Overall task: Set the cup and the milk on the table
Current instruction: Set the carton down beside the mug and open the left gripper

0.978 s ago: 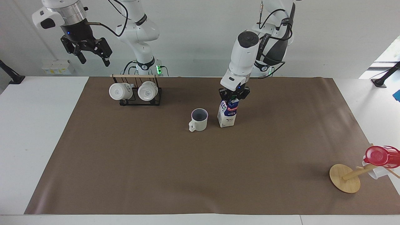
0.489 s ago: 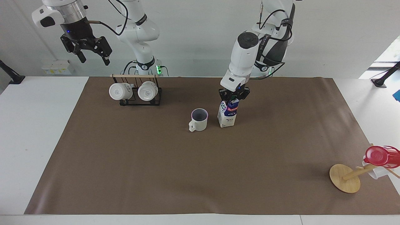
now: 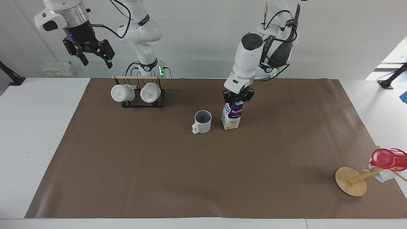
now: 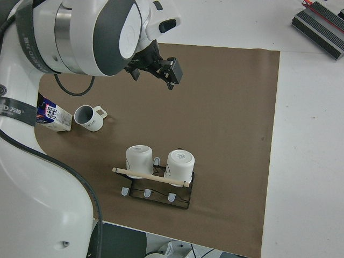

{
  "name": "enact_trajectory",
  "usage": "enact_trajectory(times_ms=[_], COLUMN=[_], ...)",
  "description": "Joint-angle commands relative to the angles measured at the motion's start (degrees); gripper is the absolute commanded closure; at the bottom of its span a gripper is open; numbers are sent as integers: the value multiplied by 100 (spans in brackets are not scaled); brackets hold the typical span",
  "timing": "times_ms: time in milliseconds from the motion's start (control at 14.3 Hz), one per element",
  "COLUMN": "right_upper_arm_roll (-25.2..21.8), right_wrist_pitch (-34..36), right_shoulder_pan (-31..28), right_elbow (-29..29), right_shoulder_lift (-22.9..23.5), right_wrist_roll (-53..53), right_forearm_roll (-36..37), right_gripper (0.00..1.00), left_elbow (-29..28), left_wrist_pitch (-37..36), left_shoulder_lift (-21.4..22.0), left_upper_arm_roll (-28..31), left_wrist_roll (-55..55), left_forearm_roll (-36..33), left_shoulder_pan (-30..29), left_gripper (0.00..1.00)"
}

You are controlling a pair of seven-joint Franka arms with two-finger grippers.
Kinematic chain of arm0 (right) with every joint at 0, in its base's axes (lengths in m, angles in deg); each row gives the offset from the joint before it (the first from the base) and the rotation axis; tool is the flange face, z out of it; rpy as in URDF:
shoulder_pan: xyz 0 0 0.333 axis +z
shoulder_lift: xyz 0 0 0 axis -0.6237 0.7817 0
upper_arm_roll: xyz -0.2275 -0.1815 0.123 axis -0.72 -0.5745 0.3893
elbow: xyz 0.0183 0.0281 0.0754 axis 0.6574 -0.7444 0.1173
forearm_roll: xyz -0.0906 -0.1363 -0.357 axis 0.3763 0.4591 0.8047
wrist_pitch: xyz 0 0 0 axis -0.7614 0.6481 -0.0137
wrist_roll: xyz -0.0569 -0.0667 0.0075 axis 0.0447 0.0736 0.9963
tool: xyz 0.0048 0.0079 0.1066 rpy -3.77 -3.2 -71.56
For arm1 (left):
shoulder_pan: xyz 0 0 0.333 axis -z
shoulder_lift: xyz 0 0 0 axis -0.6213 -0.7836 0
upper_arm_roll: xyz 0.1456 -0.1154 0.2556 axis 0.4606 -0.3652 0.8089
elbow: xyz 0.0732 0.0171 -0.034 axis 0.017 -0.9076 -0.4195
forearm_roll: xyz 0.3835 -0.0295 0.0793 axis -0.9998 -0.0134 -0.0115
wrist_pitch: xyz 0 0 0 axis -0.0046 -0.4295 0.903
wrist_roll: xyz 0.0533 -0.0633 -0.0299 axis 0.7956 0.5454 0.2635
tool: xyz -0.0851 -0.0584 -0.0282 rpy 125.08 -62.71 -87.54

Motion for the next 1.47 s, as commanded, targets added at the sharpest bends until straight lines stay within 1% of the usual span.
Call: enact_trajectory(times_ms=[0, 70, 140, 210, 279, 349, 489, 629, 838, 1118, 1258, 1397], right_upper_arm_roll=[48, 48, 48, 48, 48, 48, 48, 48, 48, 48, 48, 48], right_wrist_pitch=[-136, -127, -118, -118, -118, -118, -118, -118, -118, -118, -118, -118], right_shoulder_pan=[-49, -49, -49, -49, -49, -49, -49, -49, -49, -49, -49, -49], right_elbow=[-212, -203, -203, -203, -203, -203, -203, -203, -212, -203, -203, -212], right_shoulder_lift=[-189, -189, -189, -189, -189, -189, -189, -189, -189, -189, -189, -189], right_wrist_roll=[-133, -133, -133, -133, -133, -133, -133, -133, -133, -133, -133, -133], right_forearm_roll=[-49, -59, -59, -59, -59, -59, -59, -59, -59, -59, -59, -68], right_gripper=[0, 0, 0, 0, 0, 0, 0, 0, 0, 0, 0, 0], left_elbow=[10, 10, 10, 10, 19, 37, 81, 142, 720, 1433, 1618, 1645], left_wrist_pitch=[-17, -17, -17, -26, -44, -61, -105, -227, -1016, -2001, -2301, -2408], left_shoulder_lift=[-8, -8, -8, 1, 1, 1, 1, 97, 220, 273, 334, 492], left_upper_arm_roll=[72, 72, 72, 72, 72, 72, 72, 72, 142, 151, 159, 168], left_wrist_roll=[13, 13, 13, 22, 22, 48, 83, 31, -197, -1408, -2093, -2674], left_forearm_roll=[-107, -116, -116, -116, -116, -116, -108, -108, -108, -107, -107, -107], left_shoulder_pan=[87, 96, 96, 96, 113, 157, 166, 131, -18, -764, -1229, -1695], left_gripper=[49, 44, 35, 20, 3, 0, 0, 0, 0, 0, 0, 0])
